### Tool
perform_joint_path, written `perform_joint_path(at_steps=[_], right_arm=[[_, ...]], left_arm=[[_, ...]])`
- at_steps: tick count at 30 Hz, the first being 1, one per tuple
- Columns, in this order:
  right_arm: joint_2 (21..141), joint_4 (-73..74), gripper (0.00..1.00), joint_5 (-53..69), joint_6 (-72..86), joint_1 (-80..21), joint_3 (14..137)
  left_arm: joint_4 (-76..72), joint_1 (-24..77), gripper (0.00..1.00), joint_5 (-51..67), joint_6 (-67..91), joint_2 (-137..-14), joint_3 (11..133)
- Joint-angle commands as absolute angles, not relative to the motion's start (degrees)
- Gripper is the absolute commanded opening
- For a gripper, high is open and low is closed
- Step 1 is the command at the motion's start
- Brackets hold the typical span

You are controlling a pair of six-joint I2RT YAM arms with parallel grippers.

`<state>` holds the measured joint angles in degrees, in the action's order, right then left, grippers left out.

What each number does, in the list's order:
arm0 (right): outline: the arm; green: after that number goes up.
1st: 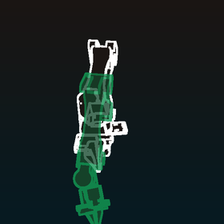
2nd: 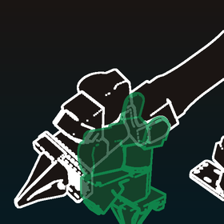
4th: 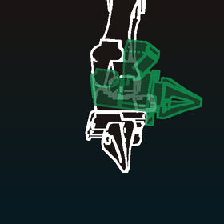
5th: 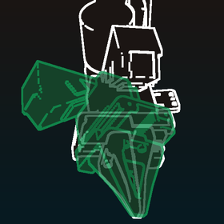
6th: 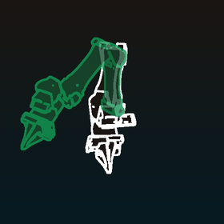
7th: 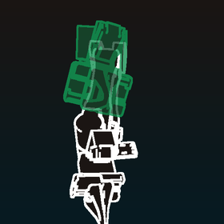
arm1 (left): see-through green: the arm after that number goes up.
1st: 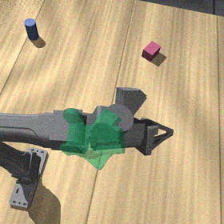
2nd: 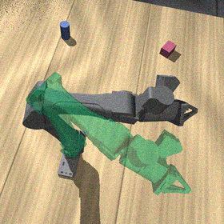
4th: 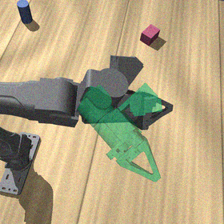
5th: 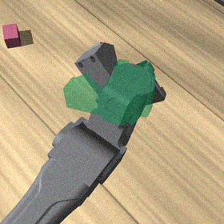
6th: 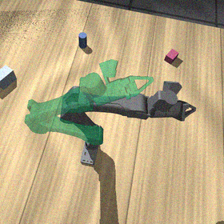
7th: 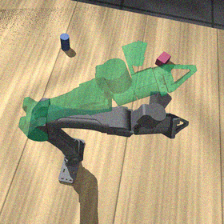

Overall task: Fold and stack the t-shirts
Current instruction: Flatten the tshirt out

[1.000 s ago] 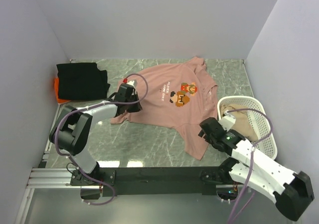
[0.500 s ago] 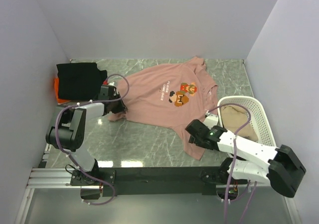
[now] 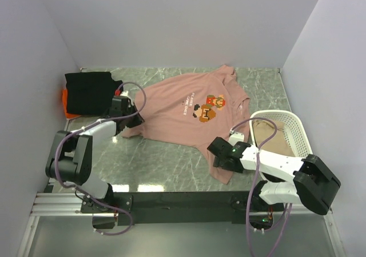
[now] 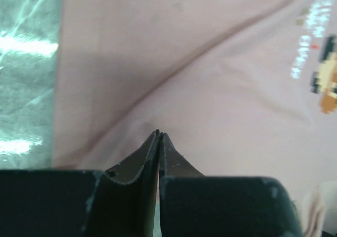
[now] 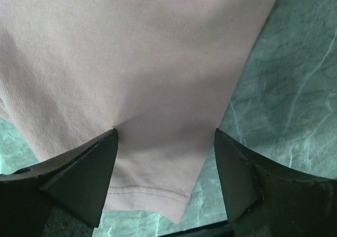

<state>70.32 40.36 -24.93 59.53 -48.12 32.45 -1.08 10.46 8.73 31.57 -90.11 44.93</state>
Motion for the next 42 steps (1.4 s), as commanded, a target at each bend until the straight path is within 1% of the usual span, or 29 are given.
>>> perform_joint_path(at_steps=[1,4,8,10,13,15,20,27,30,32,42], right_arm=[[71.7,43.5,0.80,-23.1,58.1,-47.6,34.5],[73.8,45.3,0.77,-22.6,56.3,-46.3,36.3],[75.5,45.9,0.80,-21.5,53.9,-44.4,36.7],[74.4,44.8,0.80,-19.1,51.4,-41.6,35.8],[71.9,43.7,0.73,-17.3,47.8,-36.7,34.7],[71.1,42.2,0.73,-14.8,46.2,-35.4,34.9],[70.5,41.6,0.73,-14.7,44.7,-32.3,35.0],[69.3,41.8,0.74,-15.0,44.4,-29.1,35.2],[67.6,41.9,0.75,-15.7,44.8,-28.7,34.9],[66.3,41.9,0.75,-15.7,44.9,-28.5,34.6],[60.6,41.0,0.75,-15.1,46.0,-28.5,35.6]], left_arm=[[-1.6,12.8,0.09,6.9,32.0,-85.2,45.4],[-1.6,17.9,0.09,5.2,32.9,-82.4,46.4],[-3.7,28.1,0.09,5.5,35.1,-81.3,47.3],[-4.4,30.7,0.10,5.6,35.6,-81.7,47.7],[-5.7,35.1,0.10,4.7,36.5,-82.8,48.0],[-6.8,38.5,0.10,4.2,37.4,-84.3,48.3],[-10.3,46.9,0.09,3.3,39.7,-90.9,51.5],[-12.1,54.7,0.09,4.0,40.6,-101.1,59.7],[-13.0,56.5,0.09,4.8,41.1,-105.0,61.3],[-13.0,57.0,0.09,4.9,41.2,-107.2,61.8],[-13.5,59.1,0.08,7.4,39.5,-110.7,60.6]])
